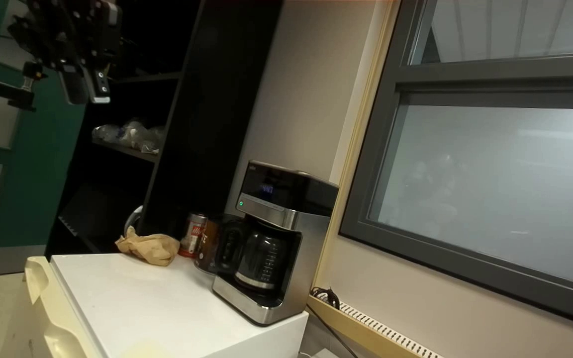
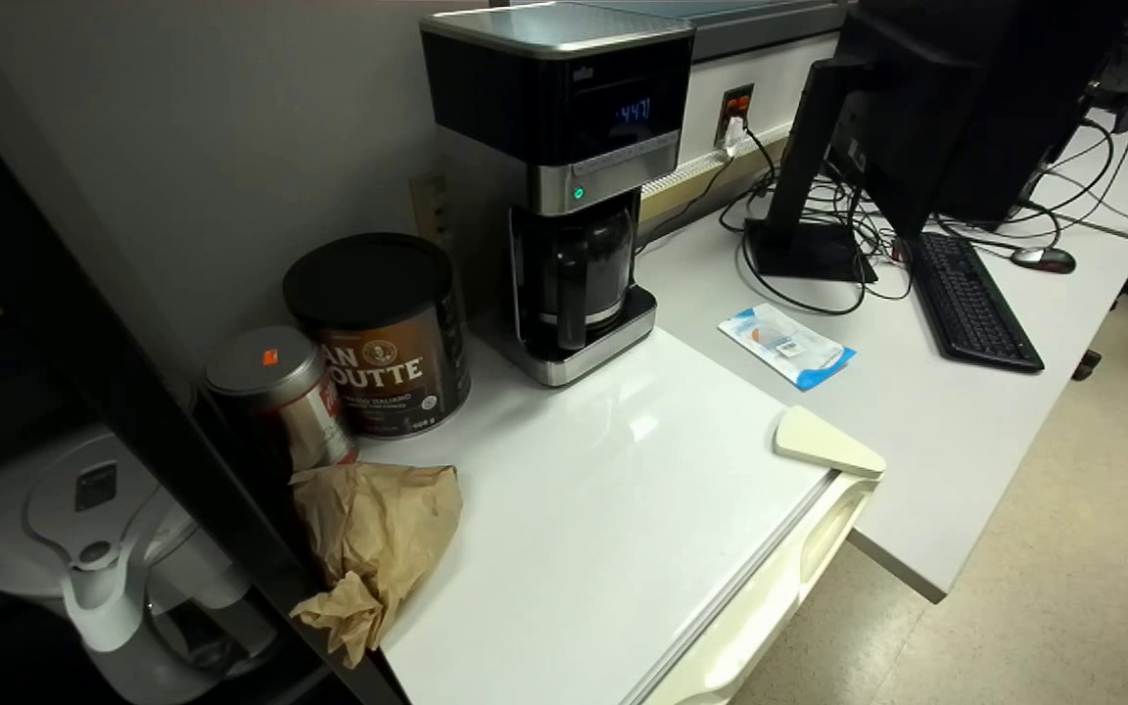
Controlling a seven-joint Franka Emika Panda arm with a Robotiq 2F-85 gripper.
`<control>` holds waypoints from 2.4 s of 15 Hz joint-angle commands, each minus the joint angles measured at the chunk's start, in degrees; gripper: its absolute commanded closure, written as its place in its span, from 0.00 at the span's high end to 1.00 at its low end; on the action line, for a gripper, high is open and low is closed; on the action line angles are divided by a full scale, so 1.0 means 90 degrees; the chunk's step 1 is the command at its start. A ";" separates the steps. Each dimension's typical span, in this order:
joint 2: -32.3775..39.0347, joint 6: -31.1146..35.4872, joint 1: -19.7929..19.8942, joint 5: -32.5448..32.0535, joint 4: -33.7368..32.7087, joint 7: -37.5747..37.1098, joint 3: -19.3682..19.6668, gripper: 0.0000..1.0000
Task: Press a button on the coffee maker
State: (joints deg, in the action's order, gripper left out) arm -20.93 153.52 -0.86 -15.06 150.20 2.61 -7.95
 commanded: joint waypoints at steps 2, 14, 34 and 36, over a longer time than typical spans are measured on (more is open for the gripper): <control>0.1044 0.0989 0.0793 -0.1429 -0.0733 -0.0876 -0.0369 0.02; 0.2846 0.2049 0.1981 -0.6374 -0.2922 -0.5184 -0.0676 0.01; 0.6182 0.1756 0.1713 -0.9926 -0.6166 -0.9394 -0.0747 0.01; 0.6388 0.1749 0.1676 -0.9877 -0.6407 -0.9397 -0.0776 0.01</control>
State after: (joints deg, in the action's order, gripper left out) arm 32.73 169.42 14.91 -102.99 97.69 -80.11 -14.31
